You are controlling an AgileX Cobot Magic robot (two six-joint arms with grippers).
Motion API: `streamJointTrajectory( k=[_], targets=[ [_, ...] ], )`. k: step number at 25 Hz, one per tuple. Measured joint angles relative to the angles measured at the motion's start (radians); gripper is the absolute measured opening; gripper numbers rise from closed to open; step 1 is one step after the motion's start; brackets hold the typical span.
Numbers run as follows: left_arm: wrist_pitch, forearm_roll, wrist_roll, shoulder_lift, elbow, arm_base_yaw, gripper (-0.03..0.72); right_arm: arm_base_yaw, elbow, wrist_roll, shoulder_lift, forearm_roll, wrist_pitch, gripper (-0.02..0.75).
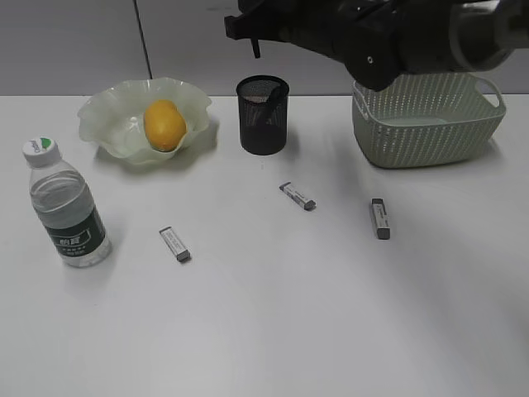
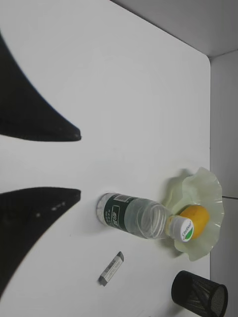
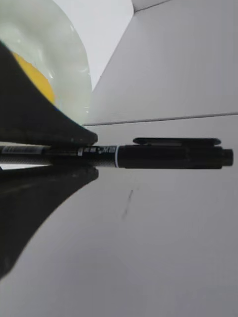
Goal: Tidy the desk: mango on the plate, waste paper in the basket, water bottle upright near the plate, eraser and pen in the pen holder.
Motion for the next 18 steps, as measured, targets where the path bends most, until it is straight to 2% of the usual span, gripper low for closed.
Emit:
streamJointTrajectory(
  k=[2, 6, 12, 14, 17, 18],
  targets=[
    [0.000, 0.000, 0.000, 0.000, 0.000, 0.000, 0.237, 0.000, 0.000, -0.066, 0.033, 0.087, -0.077, 0.088],
    [-0.001, 0.000, 0.000, 0.000, 0.000, 0.000, 0.237, 0.000, 0.000, -0.166, 0.097, 0.182, -0.200, 0.088],
    [-0.001, 0.000, 0.000, 0.000, 0.000, 0.000, 0.237, 0.000, 0.000, -0.216, 0.164, 0.268, -0.245, 0.104],
    [-0.001, 0.000, 0.000, 0.000, 0.000, 0.000, 0.237, 0.000, 0.000, -0.220, 0.174, 0.274, -0.248, 0.181],
    [-0.001, 0.000, 0.000, 0.000, 0.000, 0.000, 0.237, 0.000, 0.000, -0.222, 0.180, 0.275, -0.256, 0.393],
    [-0.001, 0.000, 0.000, 0.000, 0.000, 0.000, 0.237, 0.000, 0.000, -0.222, 0.180, 0.275, -0.259, 0.440]
  ],
)
